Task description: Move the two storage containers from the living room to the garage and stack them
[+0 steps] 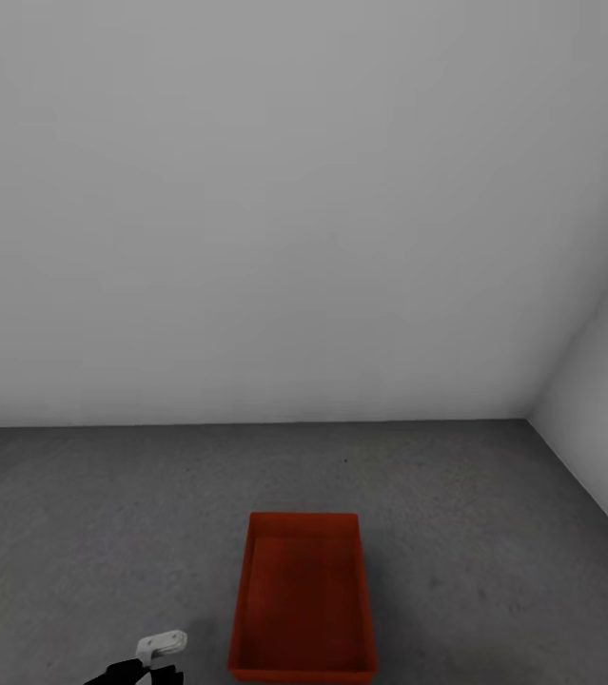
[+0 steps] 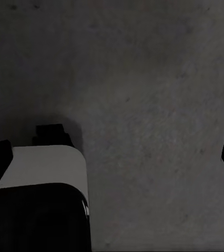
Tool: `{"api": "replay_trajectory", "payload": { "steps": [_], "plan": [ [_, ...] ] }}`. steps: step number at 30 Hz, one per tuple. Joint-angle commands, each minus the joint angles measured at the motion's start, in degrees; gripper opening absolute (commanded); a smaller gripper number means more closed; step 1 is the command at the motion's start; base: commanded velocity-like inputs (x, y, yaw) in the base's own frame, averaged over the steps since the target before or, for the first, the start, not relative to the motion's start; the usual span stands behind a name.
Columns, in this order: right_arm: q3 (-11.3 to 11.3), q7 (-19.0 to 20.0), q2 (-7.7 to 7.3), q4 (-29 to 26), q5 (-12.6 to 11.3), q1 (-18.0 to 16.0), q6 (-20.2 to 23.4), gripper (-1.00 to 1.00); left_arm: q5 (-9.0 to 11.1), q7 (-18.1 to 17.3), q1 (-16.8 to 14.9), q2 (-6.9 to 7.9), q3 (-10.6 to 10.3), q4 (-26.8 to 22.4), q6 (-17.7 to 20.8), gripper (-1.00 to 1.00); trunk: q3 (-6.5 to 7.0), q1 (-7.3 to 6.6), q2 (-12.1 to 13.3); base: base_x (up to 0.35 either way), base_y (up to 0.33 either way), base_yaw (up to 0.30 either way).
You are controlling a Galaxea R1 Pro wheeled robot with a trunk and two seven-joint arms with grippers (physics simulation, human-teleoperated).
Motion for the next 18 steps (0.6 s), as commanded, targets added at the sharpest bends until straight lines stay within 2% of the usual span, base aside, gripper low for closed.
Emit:
{"api": "replay_trajectory", "payload": {
  "steps": [1,7,18],
  "plan": [
    [0.4,0.0,0.07,0.2,-0.6,0.2,-0.4,1.00,0.4,0.1,0.0,0.05,0.1,0.0,0.2,1.00,0.05,0.00,0.0,0.000,0.000,-0.073],
    [0.4,1.7,0.30,0.2,-0.6,0.6,-0.4,1.00,0.4,0.1,0.0,0.40,0.1,0.0,0.2,1.00,0.57,0.00,0.0,0.000,0.000,-0.077],
    [0.4,2.5,0.46,0.2,-0.7,0.6,-0.3,1.00,0.5,0.1,0.1,0.48,0.1,0.0,0.2,1.00,3.51,-2.42,4.4,0.000,0.000,-0.078]
  ]
}}
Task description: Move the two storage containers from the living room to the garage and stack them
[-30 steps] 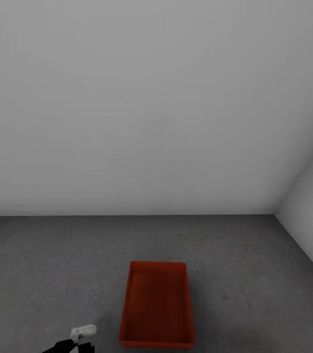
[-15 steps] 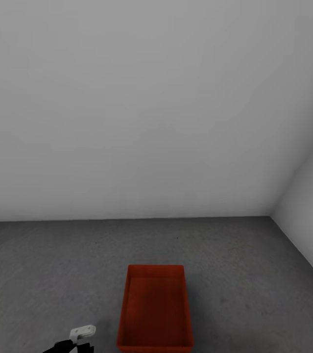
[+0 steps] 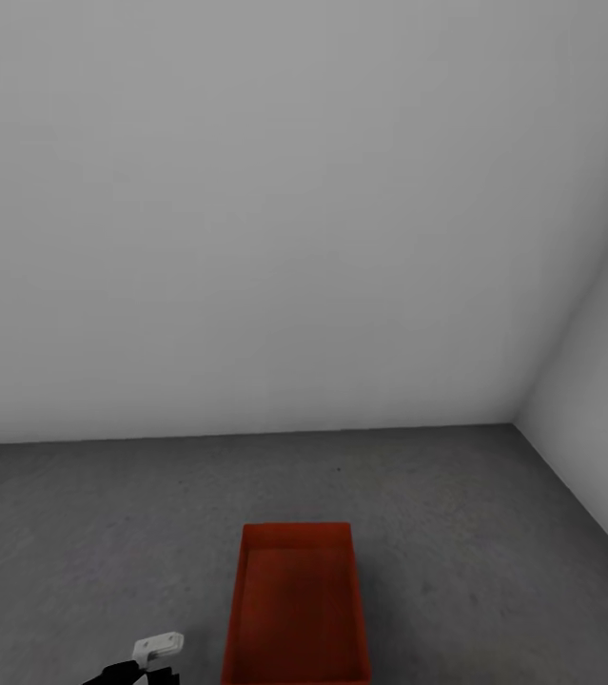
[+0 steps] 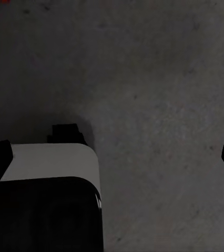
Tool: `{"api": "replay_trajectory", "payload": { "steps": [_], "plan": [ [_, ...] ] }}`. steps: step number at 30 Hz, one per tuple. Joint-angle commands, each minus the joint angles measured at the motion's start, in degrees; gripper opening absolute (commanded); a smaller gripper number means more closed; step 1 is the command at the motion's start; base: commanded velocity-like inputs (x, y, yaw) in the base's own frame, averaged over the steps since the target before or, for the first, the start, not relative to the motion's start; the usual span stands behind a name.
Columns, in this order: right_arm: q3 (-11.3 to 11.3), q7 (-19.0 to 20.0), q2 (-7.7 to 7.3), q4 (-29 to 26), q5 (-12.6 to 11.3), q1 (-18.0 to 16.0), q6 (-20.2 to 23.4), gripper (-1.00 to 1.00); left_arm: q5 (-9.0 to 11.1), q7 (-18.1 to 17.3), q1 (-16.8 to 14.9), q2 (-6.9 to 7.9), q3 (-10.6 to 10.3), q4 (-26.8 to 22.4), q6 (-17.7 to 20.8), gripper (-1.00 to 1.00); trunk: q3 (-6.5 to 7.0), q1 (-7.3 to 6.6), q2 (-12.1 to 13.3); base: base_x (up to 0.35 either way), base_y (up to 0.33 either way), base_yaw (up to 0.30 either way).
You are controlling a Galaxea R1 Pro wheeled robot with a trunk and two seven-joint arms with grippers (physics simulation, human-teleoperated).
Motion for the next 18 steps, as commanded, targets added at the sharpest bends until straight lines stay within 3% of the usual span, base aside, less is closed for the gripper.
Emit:
{"api": "replay_trajectory", "payload": {
  "steps": [1,4,18],
  "plan": [
    [0.4,0.0,0.05,0.2,-0.6,-0.1,-0.3,1.00,0.4,0.1,0.0,0.03,0.1,0.0,0.2,1.00,0.23,-0.23,0.4,0.000,0.000,-0.078],
    [0.4,0.0,0.05,0.2,-0.6,-0.1,-0.3,1.00,0.4,0.1,0.0,0.07,0.1,0.0,0.2,1.00,1.03,-0.89,1.6,0.000,0.000,-0.078],
    [0.4,1.2,0.11,0.2,-0.4,0.6,-0.3,1.00,0.4,0.1,0.6,0.08,0.1,0.1,0.1,1.00,2.26,-0.89,1.6,0.000,0.000,-0.078]
  ]
}}
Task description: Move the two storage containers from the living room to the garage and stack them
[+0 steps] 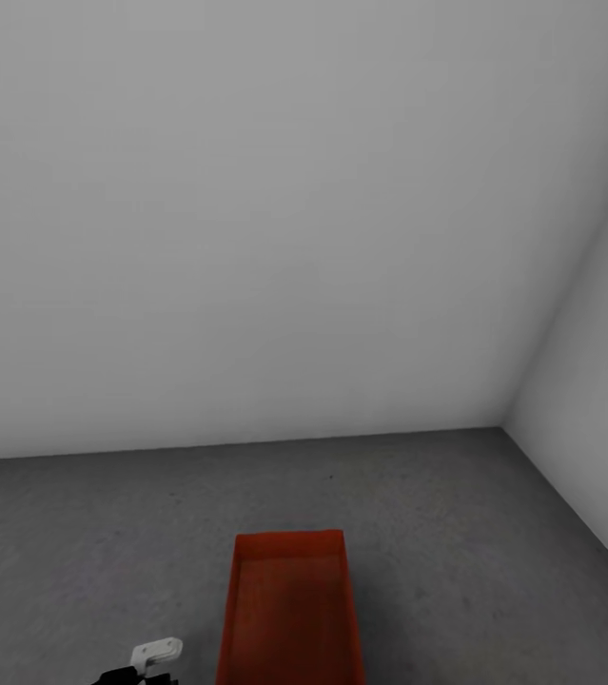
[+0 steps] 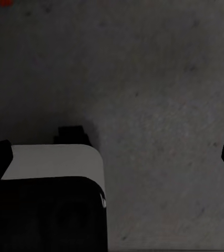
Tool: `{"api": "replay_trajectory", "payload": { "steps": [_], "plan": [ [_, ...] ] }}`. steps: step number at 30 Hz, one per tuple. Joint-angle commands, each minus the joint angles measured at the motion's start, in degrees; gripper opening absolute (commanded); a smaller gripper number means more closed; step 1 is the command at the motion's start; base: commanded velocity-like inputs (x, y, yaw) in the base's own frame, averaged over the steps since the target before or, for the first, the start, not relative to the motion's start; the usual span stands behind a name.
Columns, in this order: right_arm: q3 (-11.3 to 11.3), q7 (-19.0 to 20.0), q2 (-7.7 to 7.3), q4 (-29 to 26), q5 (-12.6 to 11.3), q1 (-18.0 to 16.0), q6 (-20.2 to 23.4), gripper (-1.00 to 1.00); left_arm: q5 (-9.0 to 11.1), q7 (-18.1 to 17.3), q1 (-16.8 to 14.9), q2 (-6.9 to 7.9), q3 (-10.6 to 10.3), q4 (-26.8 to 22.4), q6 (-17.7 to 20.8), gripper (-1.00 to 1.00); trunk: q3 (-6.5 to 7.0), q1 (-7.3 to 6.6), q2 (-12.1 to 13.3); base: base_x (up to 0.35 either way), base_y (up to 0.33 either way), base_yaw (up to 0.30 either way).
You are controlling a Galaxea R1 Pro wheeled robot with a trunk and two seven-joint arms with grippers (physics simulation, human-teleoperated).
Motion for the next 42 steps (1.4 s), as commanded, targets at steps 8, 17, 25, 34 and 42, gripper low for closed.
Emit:
{"api": "replay_trajectory", "payload": {
  "steps": [8,17,25,34,42],
  "plan": [
    [0.5,1.9,0.08,0.2,-0.7,0.1,-0.3,1.00,0.4,0.1,1.1,0.00,0.1,0.0,0.1,1.00,0.66,0.00,0.0,0.000,0.000,-0.080],
    [0.5,5.2,0.06,0.2,-0.8,0.1,-0.2,1.00,0.4,-0.1,2.6,0.00,0.1,-0.1,0.1,1.00,1.44,0.00,0.0,0.000,0.000,-0.086],
    [0.5,5.4,-0.01,0.2,-0.7,0.7,-0.2,1.00,0.4,-0.1,3.3,0.00,0.1,0.0,-2.6,1.00,2.15,0.00,0.0,0.000,0.000,-0.090],
    [0.5,5.4,-0.01,0.2,-0.7,0.7,-0.2,1.00,0.4,-0.1,3.7,0.00,0.1,0.0,-2.9,1.00,2.94,0.00,0.0,0.000,0.000,-0.091],
    [0.5,5.4,-0.06,0.2,-0.7,0.8,-0.2,1.00,0.4,0.0,3.8,0.00,0.1,0.0,-3.0,1.00,3.32,0.00,0.0,0.000,0.000,-0.046]
  ]
}}
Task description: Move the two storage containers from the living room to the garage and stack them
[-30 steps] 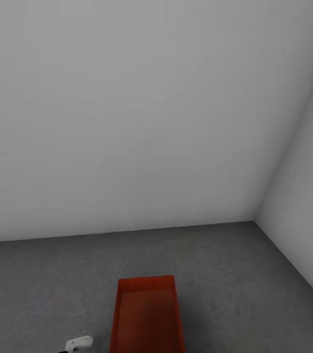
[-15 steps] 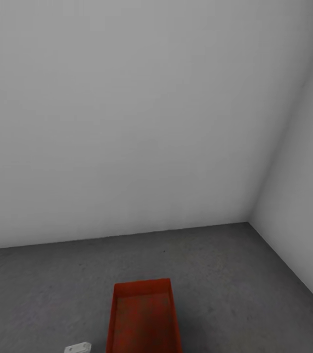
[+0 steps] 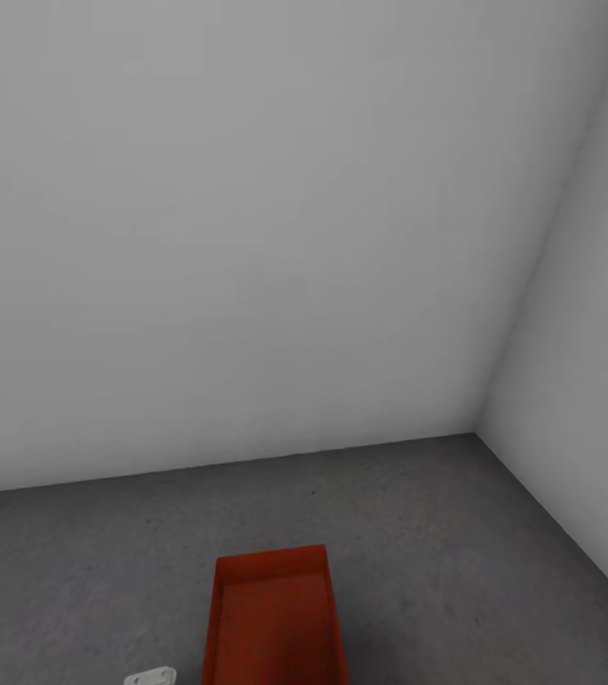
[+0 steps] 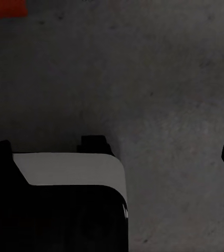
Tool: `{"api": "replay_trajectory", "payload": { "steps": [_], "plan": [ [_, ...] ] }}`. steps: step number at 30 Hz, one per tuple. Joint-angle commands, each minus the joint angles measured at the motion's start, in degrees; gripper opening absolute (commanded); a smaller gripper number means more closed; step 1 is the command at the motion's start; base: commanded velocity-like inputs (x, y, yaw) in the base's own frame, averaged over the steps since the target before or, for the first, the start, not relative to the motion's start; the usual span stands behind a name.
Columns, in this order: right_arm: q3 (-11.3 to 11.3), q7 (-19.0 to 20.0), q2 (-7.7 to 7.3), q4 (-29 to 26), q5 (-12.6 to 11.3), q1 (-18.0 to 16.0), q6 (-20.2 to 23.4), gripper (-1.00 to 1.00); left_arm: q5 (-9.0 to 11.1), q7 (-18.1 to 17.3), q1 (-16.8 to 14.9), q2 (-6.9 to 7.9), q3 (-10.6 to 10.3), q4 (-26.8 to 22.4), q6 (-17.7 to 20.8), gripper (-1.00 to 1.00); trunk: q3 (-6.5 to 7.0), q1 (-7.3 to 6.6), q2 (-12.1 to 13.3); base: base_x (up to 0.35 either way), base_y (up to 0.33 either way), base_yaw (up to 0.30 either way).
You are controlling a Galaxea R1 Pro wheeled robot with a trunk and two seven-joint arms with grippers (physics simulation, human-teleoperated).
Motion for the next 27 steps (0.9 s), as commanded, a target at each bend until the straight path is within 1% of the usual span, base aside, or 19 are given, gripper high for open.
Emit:
{"api": "replay_trajectory", "payload": {
  "steps": [1,6,14,27],
  "plan": [
    [0.5,0.0,0.04,0.2,-0.6,-0.1,-0.3,1.00,0.4,0.1,0.0,0.00,0.1,0.0,0.2,1.00,-0.05,0.00,0.0,0.000,0.000,-0.008],
    [0.5,0.0,0.03,0.2,-0.6,-0.1,-0.3,1.00,0.4,0.2,0.0,0.00,0.1,0.0,0.2,1.00,-0.03,0.00,0.0,0.000,0.000,-0.002],
    [0.5,0.1,0.05,0.2,0.0,-0.1,-0.3,1.00,0.4,0.2,1.3,0.00,0.1,0.0,0.1,1.00,-0.03,0.00,0.0,0.000,0.000,0.000],
    [0.5,0.1,0.13,0.2,0.1,-0.1,-0.2,1.00,0.4,0.2,1.5,0.00,0.1,0.0,0.1,1.00,-0.03,0.00,0.0,0.000,0.000,0.000]
  ]
}}
